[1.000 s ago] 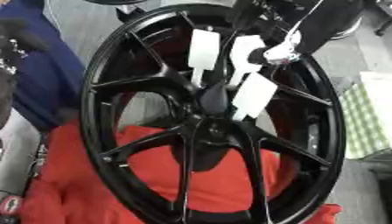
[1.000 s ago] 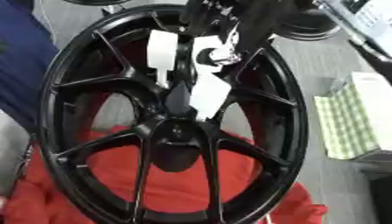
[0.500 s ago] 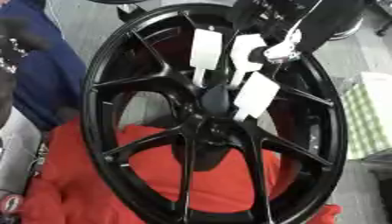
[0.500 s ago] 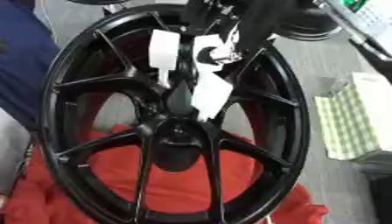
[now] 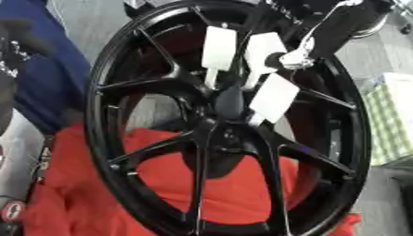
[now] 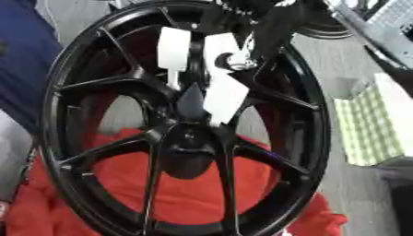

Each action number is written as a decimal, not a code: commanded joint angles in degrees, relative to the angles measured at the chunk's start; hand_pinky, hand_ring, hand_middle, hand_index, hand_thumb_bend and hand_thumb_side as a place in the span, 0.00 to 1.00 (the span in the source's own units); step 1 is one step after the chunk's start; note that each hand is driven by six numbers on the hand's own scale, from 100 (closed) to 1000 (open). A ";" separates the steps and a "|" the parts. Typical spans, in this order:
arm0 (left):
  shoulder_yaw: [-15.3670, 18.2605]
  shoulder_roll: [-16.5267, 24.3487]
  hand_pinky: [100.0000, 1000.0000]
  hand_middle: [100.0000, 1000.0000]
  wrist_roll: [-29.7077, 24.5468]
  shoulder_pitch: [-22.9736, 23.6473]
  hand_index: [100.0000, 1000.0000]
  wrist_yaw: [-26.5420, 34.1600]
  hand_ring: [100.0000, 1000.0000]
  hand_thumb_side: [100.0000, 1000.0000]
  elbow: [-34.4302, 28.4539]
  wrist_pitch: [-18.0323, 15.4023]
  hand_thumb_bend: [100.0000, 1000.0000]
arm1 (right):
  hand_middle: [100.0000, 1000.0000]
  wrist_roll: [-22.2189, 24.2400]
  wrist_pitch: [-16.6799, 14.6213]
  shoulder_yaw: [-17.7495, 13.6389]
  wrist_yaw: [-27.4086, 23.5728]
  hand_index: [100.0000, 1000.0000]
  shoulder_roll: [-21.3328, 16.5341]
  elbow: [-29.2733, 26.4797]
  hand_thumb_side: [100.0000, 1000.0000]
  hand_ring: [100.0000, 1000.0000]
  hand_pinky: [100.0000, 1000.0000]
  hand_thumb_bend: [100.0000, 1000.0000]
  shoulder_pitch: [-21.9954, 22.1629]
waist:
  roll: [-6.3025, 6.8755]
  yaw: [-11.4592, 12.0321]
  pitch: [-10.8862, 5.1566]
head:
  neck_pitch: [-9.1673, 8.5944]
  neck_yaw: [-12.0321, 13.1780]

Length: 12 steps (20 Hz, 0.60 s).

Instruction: Pull the pin out of the wheel hub.

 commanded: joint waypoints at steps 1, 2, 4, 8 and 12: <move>0.10 0.90 0.83 0.48 -0.31 -0.45 0.71 -0.25 0.56 0.62 -0.86 -0.10 0.00 | 0.77 4.56 3.62 -1.42 1.27 0.85 -0.95 -0.70 0.00 0.91 0.81 0.28 -1.32 | 0.63 -0.16 -0.90 | -0.21 -0.01; 0.08 0.88 0.83 0.48 -0.34 -0.50 0.70 -0.24 0.56 0.62 -0.86 -0.09 0.00 | 0.77 4.65 3.58 -1.44 1.34 0.85 -0.90 -0.55 0.00 0.91 0.81 0.28 -1.29 | 0.61 -0.16 -0.83 | -0.27 -0.06; 0.01 0.82 0.83 0.48 -0.48 -0.63 0.70 -0.24 0.56 0.62 -0.86 -0.10 0.00 | 0.76 4.85 3.39 -1.26 1.34 0.84 -0.76 -0.16 0.00 0.91 0.81 0.29 -1.25 | 0.60 -0.11 -0.67 | -0.39 -0.16; 0.03 0.77 0.83 0.48 -0.65 -0.79 0.70 -0.25 0.56 0.62 -0.86 -0.19 0.00 | 0.76 5.33 3.00 -0.82 1.16 0.84 -0.68 0.65 0.00 0.91 0.81 0.29 -1.09 | 0.55 0.08 -0.40 | -0.50 -0.27; 0.02 0.81 0.83 0.48 -0.67 -0.93 0.70 -0.18 0.56 0.62 -0.86 -0.23 0.00 | 0.76 5.32 2.73 -0.73 1.24 0.84 -0.46 1.52 0.00 0.91 0.81 0.29 -1.03 | 0.54 0.15 -0.27 | -0.62 -0.37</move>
